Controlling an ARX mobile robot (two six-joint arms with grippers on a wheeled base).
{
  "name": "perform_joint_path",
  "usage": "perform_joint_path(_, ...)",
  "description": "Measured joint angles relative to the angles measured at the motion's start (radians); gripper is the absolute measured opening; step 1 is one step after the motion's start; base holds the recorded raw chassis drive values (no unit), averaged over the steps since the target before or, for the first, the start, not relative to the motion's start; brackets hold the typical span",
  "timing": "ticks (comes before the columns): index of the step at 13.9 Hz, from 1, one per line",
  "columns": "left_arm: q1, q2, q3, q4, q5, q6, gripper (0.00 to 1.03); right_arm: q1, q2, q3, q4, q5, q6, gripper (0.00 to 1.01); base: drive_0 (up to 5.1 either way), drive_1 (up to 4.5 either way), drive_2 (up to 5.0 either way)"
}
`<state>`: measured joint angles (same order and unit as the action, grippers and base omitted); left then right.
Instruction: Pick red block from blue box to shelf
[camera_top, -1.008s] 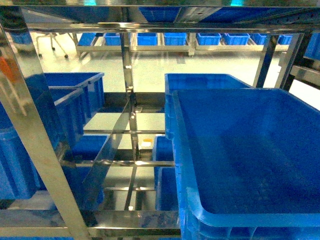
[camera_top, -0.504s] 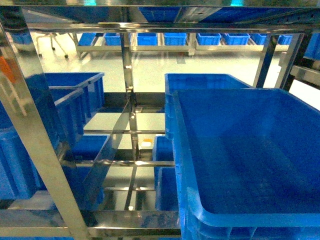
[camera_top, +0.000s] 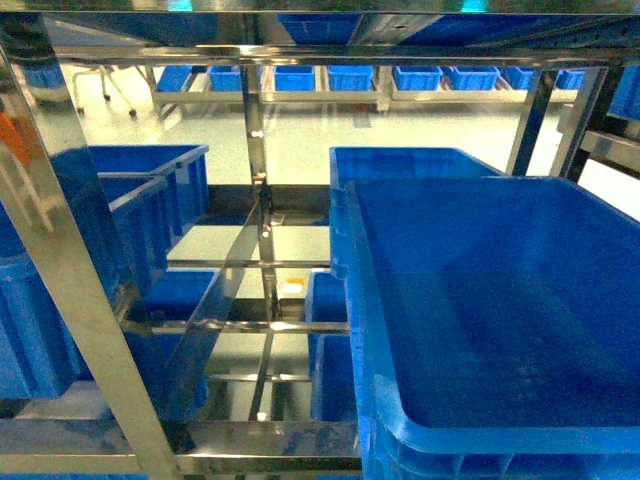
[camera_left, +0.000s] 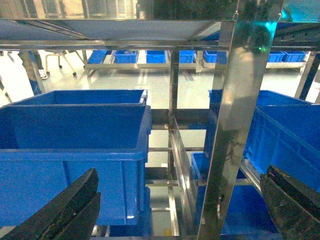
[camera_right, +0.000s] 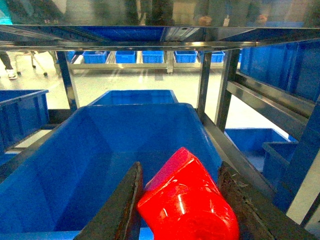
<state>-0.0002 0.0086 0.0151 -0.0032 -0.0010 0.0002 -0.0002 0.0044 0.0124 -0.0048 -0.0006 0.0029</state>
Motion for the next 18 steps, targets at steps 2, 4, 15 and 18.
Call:
perform_joint_path(2, 0.000, 0.000, 0.000, 0.000, 0.000, 0.000, 0.98, 0.000, 0.000, 0.000, 0.000, 0.000, 0.000, 0.38, 0.0, 0.00, 0.0)
perform_joint_path(4, 0.000, 0.000, 0.000, 0.000, 0.000, 0.000, 0.98, 0.000, 0.000, 0.000, 0.000, 0.000, 0.000, 0.38, 0.0, 0.00, 0.0)
perform_joint_path(15, 0.000, 0.000, 0.000, 0.000, 0.000, 0.000, 0.98, 0.116, 0.270, 0.030, 0.089, 0.239, -0.109, 0.38, 0.0, 0.00, 0.0)
perform_joint_path(18, 0.000, 0.000, 0.000, 0.000, 0.000, 0.000, 0.98, 0.118, 0.743, 0.131, 0.441, 0.112, -0.004, 0.38, 0.0, 0.00, 0.0)
